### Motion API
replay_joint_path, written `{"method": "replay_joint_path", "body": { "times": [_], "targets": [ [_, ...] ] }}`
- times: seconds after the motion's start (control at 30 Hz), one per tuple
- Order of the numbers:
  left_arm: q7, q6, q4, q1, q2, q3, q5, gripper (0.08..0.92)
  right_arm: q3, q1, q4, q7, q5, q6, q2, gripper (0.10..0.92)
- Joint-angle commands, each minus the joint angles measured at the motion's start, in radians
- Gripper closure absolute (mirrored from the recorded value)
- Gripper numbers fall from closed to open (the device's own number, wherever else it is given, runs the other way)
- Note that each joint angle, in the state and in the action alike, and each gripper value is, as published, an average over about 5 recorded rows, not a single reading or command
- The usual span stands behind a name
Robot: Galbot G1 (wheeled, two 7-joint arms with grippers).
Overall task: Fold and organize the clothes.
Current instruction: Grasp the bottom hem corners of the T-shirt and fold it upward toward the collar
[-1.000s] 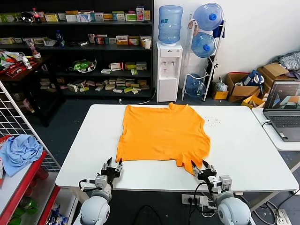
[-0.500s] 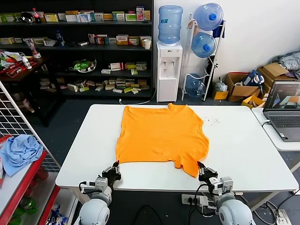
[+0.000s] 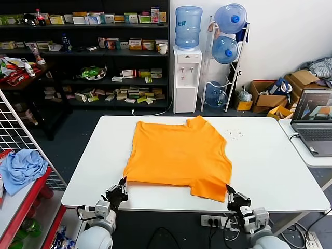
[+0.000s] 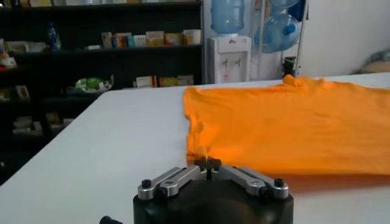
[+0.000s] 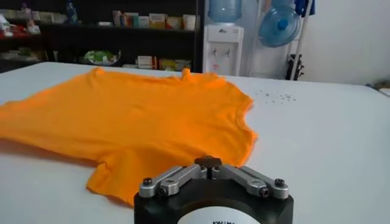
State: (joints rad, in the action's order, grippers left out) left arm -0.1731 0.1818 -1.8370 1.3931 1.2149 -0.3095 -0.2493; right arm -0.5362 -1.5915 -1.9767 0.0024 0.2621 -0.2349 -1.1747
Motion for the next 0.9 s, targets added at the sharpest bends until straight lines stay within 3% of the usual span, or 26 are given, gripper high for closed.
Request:
{"method": "replay_joint_path", "body": {
  "times": [0.03,0.2,0.5,0.9],
  "targets": [
    [0.001,-0.016,-0.136,0.155,-0.033,-0.008,0.015,0.908,-0.034,-0.140,-0.111,0.010,-0.082,0.054,0.011,0.901],
    [0.001,-0.046,-0.127,0.133,-0.021,-0.006,0.058,0.908,-0.022,-0.046,-0.055,0.011,-0.085,0.122,0.024,0.901],
    [-0.001,-0.099,0.044,-0.083,0.029,0.029,0.118,0.908,0.043,0.252,0.219,0.020,-0.099,0.229,0.051,0.901],
    [-0.003,-0.083,0.301,-0.341,0.030,0.090,0.069,0.908,0.140,0.526,0.444,0.028,-0.062,0.179,0.052,0.901]
  ]
}}
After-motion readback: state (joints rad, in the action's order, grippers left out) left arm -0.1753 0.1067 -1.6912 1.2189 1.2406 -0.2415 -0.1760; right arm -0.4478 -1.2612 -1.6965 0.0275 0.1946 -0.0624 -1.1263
